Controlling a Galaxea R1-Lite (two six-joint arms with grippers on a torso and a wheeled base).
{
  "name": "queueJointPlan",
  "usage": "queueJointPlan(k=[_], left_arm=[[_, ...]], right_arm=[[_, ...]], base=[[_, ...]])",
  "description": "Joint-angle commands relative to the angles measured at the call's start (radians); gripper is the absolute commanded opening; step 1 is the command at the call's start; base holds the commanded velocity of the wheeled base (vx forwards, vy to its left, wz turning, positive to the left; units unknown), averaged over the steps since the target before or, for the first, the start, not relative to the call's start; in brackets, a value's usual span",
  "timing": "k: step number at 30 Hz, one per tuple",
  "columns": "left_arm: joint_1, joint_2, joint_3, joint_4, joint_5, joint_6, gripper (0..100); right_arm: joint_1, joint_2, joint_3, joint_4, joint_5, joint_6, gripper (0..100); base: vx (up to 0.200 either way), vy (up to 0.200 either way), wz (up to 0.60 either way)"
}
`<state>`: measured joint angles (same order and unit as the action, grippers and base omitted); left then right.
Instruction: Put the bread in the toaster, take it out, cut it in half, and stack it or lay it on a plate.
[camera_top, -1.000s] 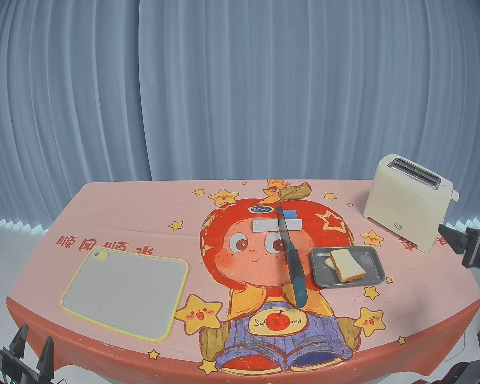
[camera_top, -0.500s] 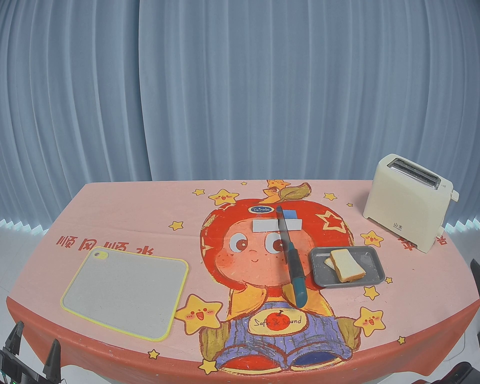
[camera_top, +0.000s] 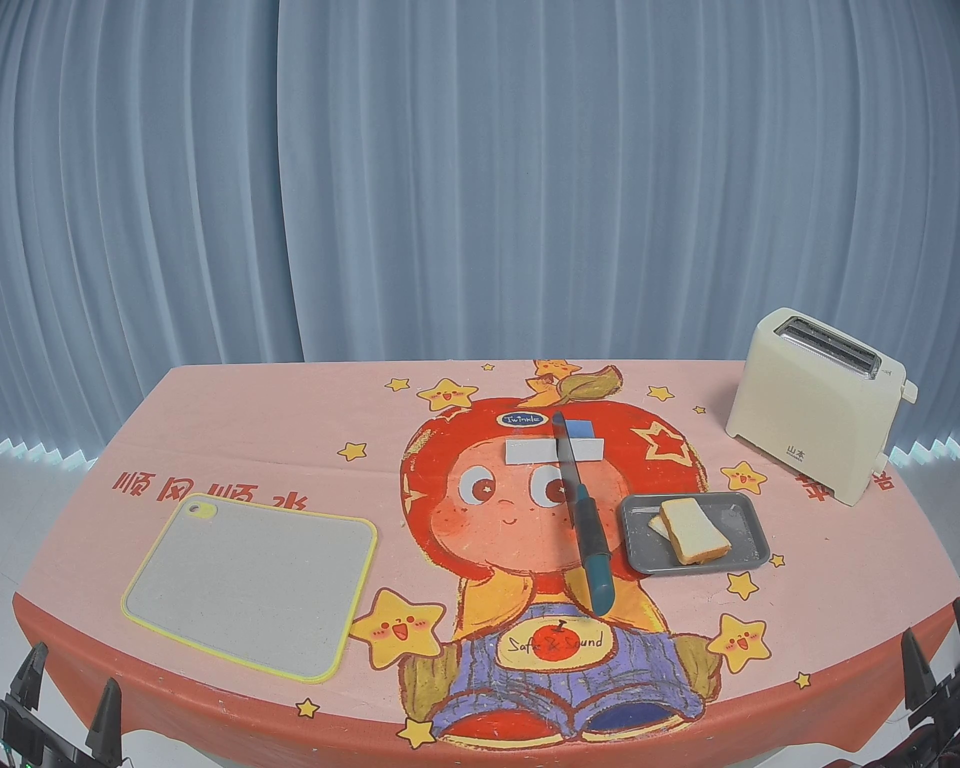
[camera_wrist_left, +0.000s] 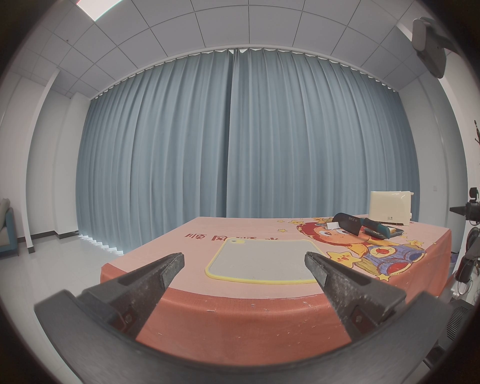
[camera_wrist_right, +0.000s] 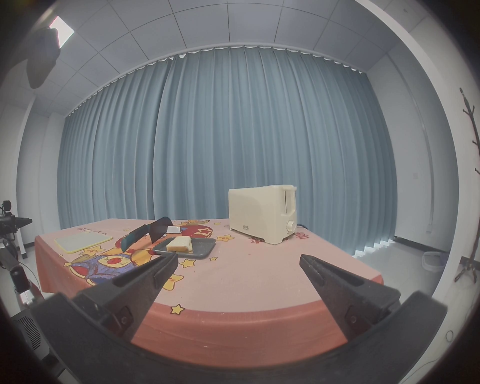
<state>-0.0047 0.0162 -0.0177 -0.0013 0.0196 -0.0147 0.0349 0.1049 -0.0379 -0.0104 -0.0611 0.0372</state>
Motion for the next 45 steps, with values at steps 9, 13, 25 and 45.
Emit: queueJointPlan(k=[9,13,25,45], left_arm=[[0.0,-0.005,0.018,0.0,0.0,-0.001,100],[0.0,-0.005,0.018,0.0,0.0,0.001,100],[0.0,-0.005,0.018,0.0,0.0,-0.001,100],[0.0,-0.005,0.018,0.0,0.0,-0.001,100]], right_arm=[[-0.036,-0.105,0.036,0.01,0.027,-0.008,100],[-0.035,-0.105,0.038,0.007,0.047,-0.003,100],[-0.035,-0.105,0.038,0.004,0.015,0.009,100],[-0.035,-0.105,0.038,0.006,0.063,-0.028,100]], base=[[0.0,0.0,0.0],[0.0,0.0,0.0],[0.0,0.0,0.0],[0.0,0.0,0.0]])
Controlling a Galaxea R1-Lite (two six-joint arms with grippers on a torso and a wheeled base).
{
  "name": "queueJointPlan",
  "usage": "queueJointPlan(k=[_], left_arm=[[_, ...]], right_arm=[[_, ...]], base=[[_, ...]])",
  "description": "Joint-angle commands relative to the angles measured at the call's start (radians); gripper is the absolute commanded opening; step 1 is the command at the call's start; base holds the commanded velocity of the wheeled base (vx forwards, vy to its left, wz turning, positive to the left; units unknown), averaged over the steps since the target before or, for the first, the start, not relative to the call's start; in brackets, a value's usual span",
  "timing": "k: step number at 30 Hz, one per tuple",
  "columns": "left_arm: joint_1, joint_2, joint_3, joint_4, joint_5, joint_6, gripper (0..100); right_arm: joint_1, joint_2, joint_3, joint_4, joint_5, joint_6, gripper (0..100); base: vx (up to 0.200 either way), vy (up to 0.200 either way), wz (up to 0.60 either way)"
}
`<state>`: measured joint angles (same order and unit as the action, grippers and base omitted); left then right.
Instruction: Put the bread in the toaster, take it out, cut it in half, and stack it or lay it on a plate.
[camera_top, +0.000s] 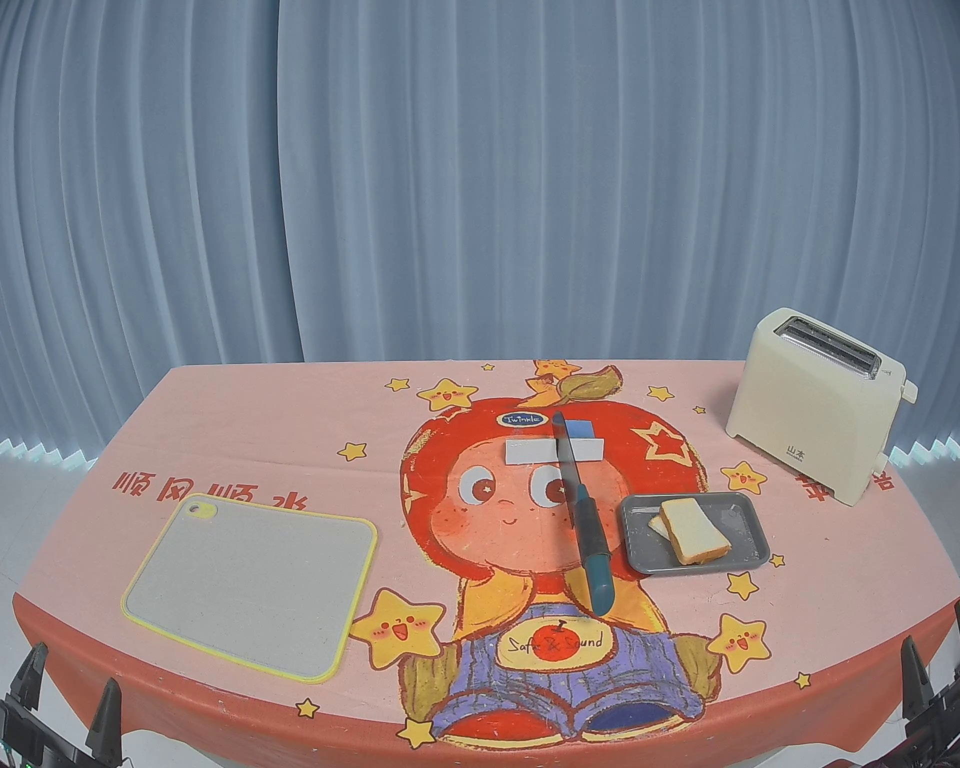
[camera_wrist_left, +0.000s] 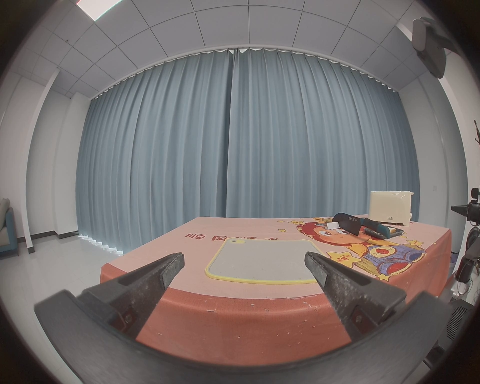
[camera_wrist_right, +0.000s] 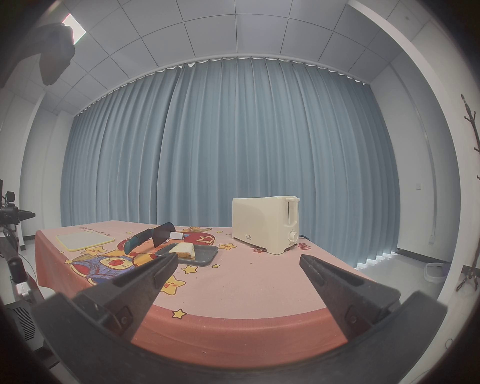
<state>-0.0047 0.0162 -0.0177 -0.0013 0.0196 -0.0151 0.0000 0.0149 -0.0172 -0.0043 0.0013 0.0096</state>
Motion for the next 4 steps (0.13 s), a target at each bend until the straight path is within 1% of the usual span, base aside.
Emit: queueJointPlan(k=[1,4], left_arm=[[0.0,-0.005,0.018,0.0,0.0,0.0,100],[0.0,-0.005,0.018,0.0,0.0,0.0,100]], right_arm=[[0.0,-0.015,0.017,0.0,0.0,0.0,100],[0.0,-0.015,0.017,0.0,0.0,0.001,100]], base=[[0.0,0.0,0.0],[0.0,0.0,0.0]])
